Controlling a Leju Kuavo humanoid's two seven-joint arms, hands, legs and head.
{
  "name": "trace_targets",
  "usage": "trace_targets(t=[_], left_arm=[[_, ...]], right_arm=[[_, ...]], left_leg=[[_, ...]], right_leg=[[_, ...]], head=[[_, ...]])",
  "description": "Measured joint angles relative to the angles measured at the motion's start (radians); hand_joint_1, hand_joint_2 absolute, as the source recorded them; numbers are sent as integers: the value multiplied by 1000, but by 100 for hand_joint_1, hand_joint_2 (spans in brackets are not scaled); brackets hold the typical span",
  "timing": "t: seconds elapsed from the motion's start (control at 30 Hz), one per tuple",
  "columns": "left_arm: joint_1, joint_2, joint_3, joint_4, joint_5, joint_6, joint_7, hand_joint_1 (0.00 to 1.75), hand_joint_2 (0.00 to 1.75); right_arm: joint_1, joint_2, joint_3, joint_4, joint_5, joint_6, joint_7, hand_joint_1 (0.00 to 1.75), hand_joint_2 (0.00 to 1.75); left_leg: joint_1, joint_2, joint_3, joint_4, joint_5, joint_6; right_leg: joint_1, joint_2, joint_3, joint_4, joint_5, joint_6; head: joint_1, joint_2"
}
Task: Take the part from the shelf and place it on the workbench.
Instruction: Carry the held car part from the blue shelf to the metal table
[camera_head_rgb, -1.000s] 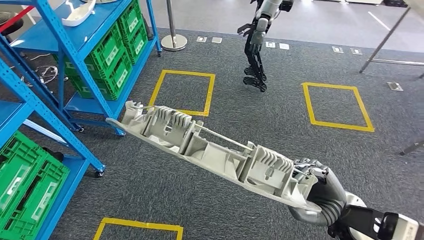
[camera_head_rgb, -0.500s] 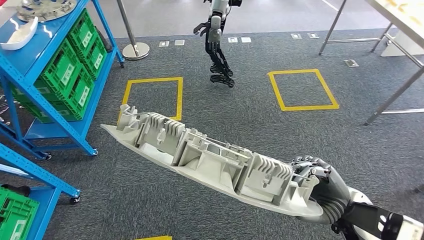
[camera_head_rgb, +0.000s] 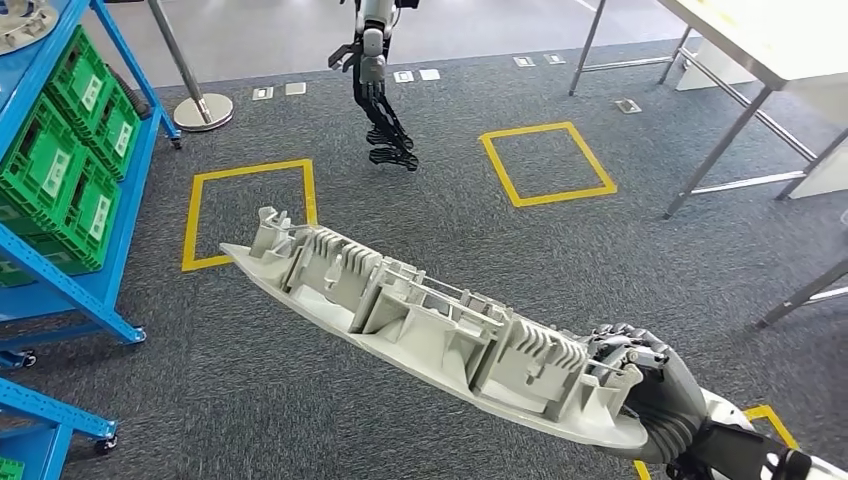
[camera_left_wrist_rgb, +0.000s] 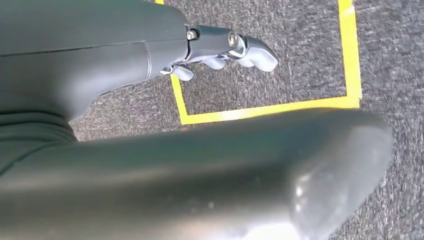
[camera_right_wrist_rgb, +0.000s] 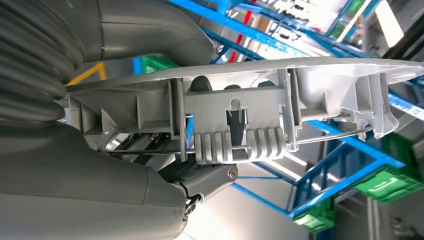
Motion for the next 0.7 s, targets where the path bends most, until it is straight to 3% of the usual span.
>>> trace_targets(t=[0.07,0.13,0.2,0.23,0.3,0.37,0.43,0.47,0.5,0.53,0.6,0.67,0.7], left_arm=[[-1,-6,0,0,0,0,6,0,0],[-1,-12,0,0,0,0,12,0,0],[-3,-19,2,0,1,0,17,0,0],[-4,-23,2,0,1,0,18,0,0],[-6,-29,3,0,2,0,18,0,0],[-4,-33,3,1,2,0,19,0,0],[1,-35,4,2,2,2,21,0,0],[2,-35,4,3,2,4,21,0,0],[2,-34,5,3,2,6,22,0,0],[1,-34,6,3,2,7,22,0,0],[0,-34,8,4,1,8,21,0,0],[0,-35,8,4,-2,8,21,0,0],[0,-35,8,4,-5,8,20,0,0]], right_arm=[[2,-1,-2,-5,2,0,4,175,175],[1,-4,-7,-16,-2,1,11,175,175],[2,-7,-16,-27,-7,4,16,175,175],[4,-8,-21,-33,-9,7,18,175,175],[3,-10,-27,-42,-14,13,22,175,175],[0,-10,-29,-47,-19,19,25,175,175],[-2,-11,-30,-47,-25,24,26,175,175],[-3,-12,-31,-47,-29,28,26,175,175],[-4,-14,-33,-46,-33,32,25,175,175],[-6,-16,-37,-46,-36,35,24,175,175],[-9,-20,-46,-46,-41,36,18,175,175],[-7,-25,-55,-46,-36,32,7,175,175],[-3,-27,-59,-46,-31,29,0,175,175]], left_leg=[[-3,20,5,0,-5,-5],[-7,37,10,0,-10,-14],[-7,56,17,-4,-13,-25],[-6,55,21,-4,-17,-32],[-3,15,10,33,-43,-42],[0,-40,-45,148,-100,-48],[1,-58,-108,262,-137,-50],[1,-60,-119,273,-127,-51],[3,-62,-113,249,-100,-51],[5,-71,-90,189,-59,-52],[11,-110,-38,65,-5,-51],[11,-129,-17,14,5,-41],[8,-120,-16,13,6,-33]], right_leg=[[6,-41,75,-135,51,-8],[14,-72,110,-205,66,-19],[19,-57,109,-213,65,-30],[17,-46,111,-216,66,-34],[9,-25,116,-224,71,-44],[5,-3,117,-226,72,-51],[5,25,117,-225,72,-54],[4,39,118,-225,72,-54],[3,53,118,-224,72,-52],[1,66,118,-221,71,-49],[-1,90,115,-213,68,-37],[-2,110,109,-210,68,-22],[-3,120,107,-212,70,-15]], head=[[0,0],[-1,0],[-1,0],[-1,0],[-3,0],[-6,0],[-9,0],[-9,0],[-10,0],[-11,0],[-12,0],[-13,0],[-13,0]])
